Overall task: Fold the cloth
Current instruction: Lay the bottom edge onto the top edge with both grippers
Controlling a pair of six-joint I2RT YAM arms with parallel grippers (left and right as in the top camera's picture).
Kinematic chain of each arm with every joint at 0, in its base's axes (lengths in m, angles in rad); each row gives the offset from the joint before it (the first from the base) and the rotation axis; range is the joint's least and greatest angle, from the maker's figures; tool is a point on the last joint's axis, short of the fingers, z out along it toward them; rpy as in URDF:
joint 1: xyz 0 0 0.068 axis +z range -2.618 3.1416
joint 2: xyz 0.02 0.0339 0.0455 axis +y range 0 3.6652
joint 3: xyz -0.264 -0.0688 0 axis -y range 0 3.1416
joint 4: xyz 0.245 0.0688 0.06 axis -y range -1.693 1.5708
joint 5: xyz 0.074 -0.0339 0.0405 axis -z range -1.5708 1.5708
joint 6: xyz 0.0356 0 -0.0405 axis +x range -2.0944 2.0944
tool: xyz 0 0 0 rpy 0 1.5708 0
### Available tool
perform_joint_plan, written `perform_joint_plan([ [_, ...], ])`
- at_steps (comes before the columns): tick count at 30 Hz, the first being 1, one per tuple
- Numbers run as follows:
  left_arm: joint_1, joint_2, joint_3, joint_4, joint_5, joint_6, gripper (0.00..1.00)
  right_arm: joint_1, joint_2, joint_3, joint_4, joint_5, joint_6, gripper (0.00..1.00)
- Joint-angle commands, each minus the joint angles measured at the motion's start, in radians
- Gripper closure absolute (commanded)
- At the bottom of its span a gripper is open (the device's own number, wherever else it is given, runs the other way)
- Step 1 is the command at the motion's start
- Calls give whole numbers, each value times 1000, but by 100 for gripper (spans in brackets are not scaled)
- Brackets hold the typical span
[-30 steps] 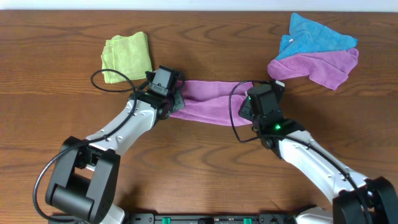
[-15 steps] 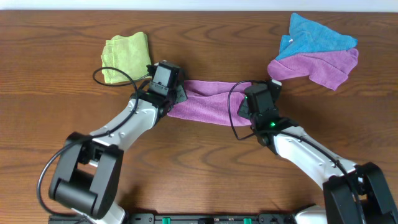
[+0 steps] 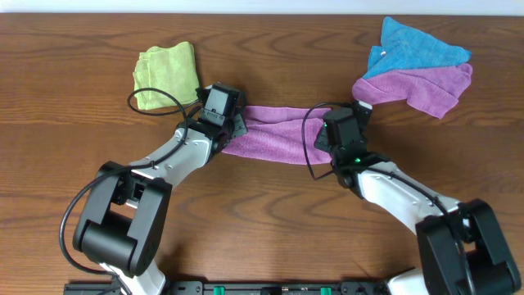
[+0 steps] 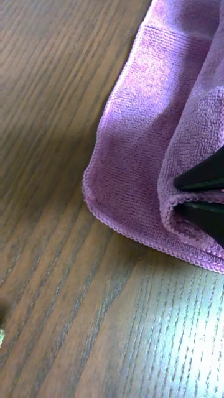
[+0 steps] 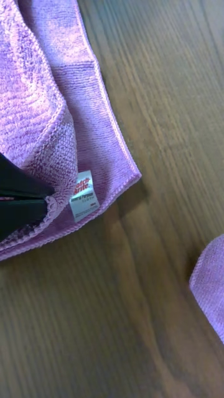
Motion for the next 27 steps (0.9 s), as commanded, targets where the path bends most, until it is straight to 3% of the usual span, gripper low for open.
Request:
perform_joint_plan([
  [1,4,6,14,7,-49,16,89,-8,3,13,25,25,-19,98],
  [3,4,6,14,21,-49,19,77,-8,3,13,42,25,-19,99],
  [4,4,6,14,26,-54,22,65,-8,3,13,50,26,-19,90],
  [5,4,6,14,28,-64,22,47,-8,3,13,56,26,-21,64],
  [6,4,6,14,28,-69,22,21,-8,3,13,64,26,-35,27],
  [7,4,6,14,28,-71,22,9,-8,3,13,68,26,-42,1],
  [8,4,6,14,28,-71,22,5,-8,3,13,70,26,-42,1],
  [14,4,-9,17,13,-65,22,5,-8,2,13,74,21,-43,1],
  [21,4,-142,60,-183,-37,58,5,-8,-107,14,-27,-58,-65,1],
  [27,4,-144,60,-69,165,299,5,-8,-178,15,-110,-174,-191,1],
])
